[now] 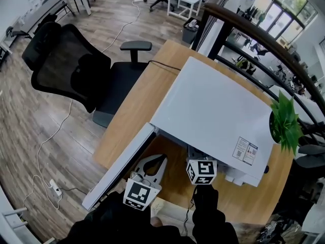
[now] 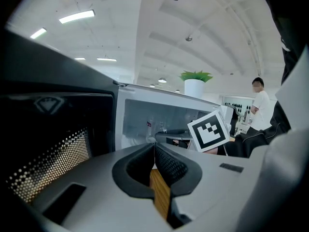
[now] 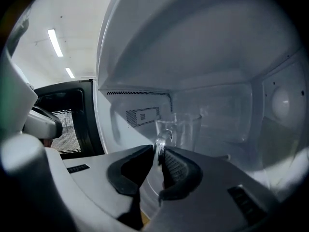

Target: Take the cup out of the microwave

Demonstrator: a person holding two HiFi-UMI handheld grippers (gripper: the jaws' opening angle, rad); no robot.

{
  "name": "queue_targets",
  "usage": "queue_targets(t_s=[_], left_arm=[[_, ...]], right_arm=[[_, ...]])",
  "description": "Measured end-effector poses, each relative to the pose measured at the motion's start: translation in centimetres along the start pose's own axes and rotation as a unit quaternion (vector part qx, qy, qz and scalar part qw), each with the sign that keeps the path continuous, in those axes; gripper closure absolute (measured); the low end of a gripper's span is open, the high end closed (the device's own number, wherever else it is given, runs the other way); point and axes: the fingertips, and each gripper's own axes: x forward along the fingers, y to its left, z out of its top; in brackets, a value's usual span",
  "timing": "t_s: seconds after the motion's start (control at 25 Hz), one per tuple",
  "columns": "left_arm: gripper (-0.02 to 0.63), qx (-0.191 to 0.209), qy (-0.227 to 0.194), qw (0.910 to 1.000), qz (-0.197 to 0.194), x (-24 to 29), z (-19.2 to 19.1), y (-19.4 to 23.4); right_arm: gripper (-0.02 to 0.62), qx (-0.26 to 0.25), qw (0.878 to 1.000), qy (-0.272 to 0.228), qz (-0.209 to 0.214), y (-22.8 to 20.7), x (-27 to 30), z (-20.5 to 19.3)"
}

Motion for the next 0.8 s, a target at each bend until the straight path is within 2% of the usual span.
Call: queue_targets(t_s=[0.08,0.48,0.8], left_arm=[[0.581,0.0,0.001,1.0,0.0,0.0,-0.1,0.0],[0.581,0.004,-0.001,1.0,-0.001,-0.3,0.1,-0.2],[0.581,0.011,-0.007,0.9999,-0.003,-1.2,0.8,-0.6]], right_arm=[[0.552,-0.002,1.0,-0.001,-0.001,0.0,0.1,0.1],[0.563,0.006,0.999,-0.029,0.019,1.4,-0.7,0.5],[0.565,0.026,0.999,-0.042,0.01,1.6,-2.4,0.9]])
